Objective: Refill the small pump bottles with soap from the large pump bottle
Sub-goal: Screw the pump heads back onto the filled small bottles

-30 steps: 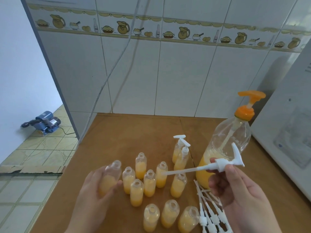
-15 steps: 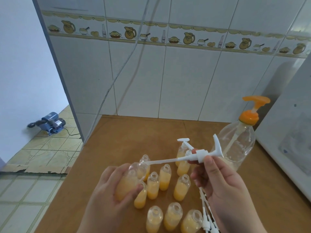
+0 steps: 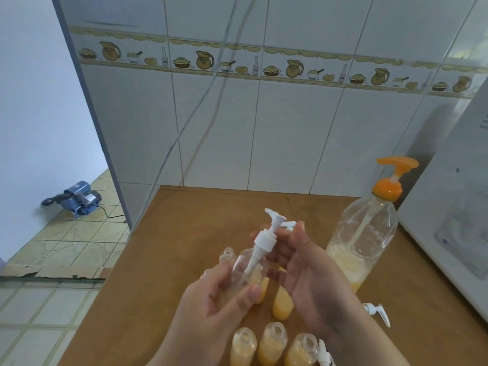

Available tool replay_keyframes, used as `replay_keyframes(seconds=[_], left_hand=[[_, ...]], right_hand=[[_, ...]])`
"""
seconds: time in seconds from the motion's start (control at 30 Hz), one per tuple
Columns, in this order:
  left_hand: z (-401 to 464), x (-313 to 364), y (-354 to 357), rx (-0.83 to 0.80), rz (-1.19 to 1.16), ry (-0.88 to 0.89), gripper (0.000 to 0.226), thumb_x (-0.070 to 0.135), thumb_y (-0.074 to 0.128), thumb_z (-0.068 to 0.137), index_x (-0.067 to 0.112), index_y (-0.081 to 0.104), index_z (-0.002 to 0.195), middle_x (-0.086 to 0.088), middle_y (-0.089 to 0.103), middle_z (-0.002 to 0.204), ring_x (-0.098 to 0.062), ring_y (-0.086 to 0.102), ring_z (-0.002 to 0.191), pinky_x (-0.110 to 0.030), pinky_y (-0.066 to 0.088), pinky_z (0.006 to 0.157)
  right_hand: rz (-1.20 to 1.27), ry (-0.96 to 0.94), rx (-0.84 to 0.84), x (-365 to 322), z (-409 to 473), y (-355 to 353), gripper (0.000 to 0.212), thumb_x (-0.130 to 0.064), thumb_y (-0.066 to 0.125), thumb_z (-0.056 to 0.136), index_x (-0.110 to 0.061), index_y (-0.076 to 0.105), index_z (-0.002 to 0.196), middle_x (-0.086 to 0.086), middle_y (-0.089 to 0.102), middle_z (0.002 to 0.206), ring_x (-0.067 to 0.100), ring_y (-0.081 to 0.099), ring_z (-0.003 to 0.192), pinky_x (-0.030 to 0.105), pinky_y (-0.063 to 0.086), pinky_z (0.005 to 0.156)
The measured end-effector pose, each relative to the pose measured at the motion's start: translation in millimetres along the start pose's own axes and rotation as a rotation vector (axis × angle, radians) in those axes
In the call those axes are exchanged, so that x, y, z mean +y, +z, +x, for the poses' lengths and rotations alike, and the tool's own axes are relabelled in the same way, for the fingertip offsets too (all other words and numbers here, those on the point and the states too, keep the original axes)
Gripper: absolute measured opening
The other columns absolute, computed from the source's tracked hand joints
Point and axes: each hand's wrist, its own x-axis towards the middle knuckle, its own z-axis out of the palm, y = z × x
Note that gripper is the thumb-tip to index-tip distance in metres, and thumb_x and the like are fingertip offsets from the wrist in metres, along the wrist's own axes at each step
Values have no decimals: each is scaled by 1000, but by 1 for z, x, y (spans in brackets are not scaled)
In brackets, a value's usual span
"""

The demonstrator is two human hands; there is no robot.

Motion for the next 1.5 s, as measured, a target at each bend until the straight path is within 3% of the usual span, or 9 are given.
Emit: replay_keyframes(seconds=[0.13,0.4,0.77,0.9,1.03,1.2,1.33,1.43,1.5], left_hand=[[-2,1,0,-38,-93,-56,41,63,61,63,45,67,100,4,70,79,-5,63,74,-15,48,68],[0,5,-2,-35,-43,-50,42,64,60,64,40,68,98,-8,68,80,-26,62,75,-25,47,64],[2,8,-3,-74,-10,-43,38,66,59,62,45,66,94,-4,64,68,1,50,56,-11,36,54],[3,6,-2,-72,5,-46,41,67,59,63,44,66,96,-7,64,72,0,50,56,-13,37,53],[2,5,0,-108,75,-58,35,69,57,61,54,63,92,12,61,63,0,55,58,-8,38,54],[3,3,1,-79,50,-67,35,69,58,59,52,65,89,12,59,61,1,51,56,-9,36,54],[4,1,1,-129,66,-52,35,68,58,60,55,61,92,18,59,60,2,52,58,-8,37,58],[4,-2,4,-148,88,-39,42,77,57,58,56,60,94,21,62,64,1,37,106,-11,36,67],[4,0,4,-109,59,-56,38,76,59,55,55,62,87,20,58,59,1,45,59,-9,36,60]], right_hand=[[202,19,-74,-6,0,8,20,-23,74,72,-7,72,85,16,71,97,24,67,84,38,52,80],[379,46,-102,1,2,12,37,-22,89,53,-10,69,81,18,69,96,26,68,86,37,55,70],[228,-15,-47,0,4,5,56,-28,97,32,-14,69,80,7,63,79,18,63,74,31,51,73],[323,85,-108,-2,-1,6,40,-18,78,61,-8,66,98,17,70,98,26,67,87,40,55,80],[278,92,-37,6,0,6,50,-25,97,32,-14,74,75,9,65,76,21,66,72,34,55,67],[343,73,-108,11,1,-3,53,-24,92,44,-9,74,92,18,68,107,23,67,90,34,57,77],[288,60,-34,15,1,-5,58,-20,97,32,-11,65,79,8,64,78,20,61,71,37,49,78],[200,41,-133,9,-2,-9,38,-25,91,48,-14,70,78,11,68,95,23,63,82,37,52,78],[227,49,-175,5,-5,-11,46,-22,90,48,-10,73,89,20,68,108,26,66,92,34,57,77]])
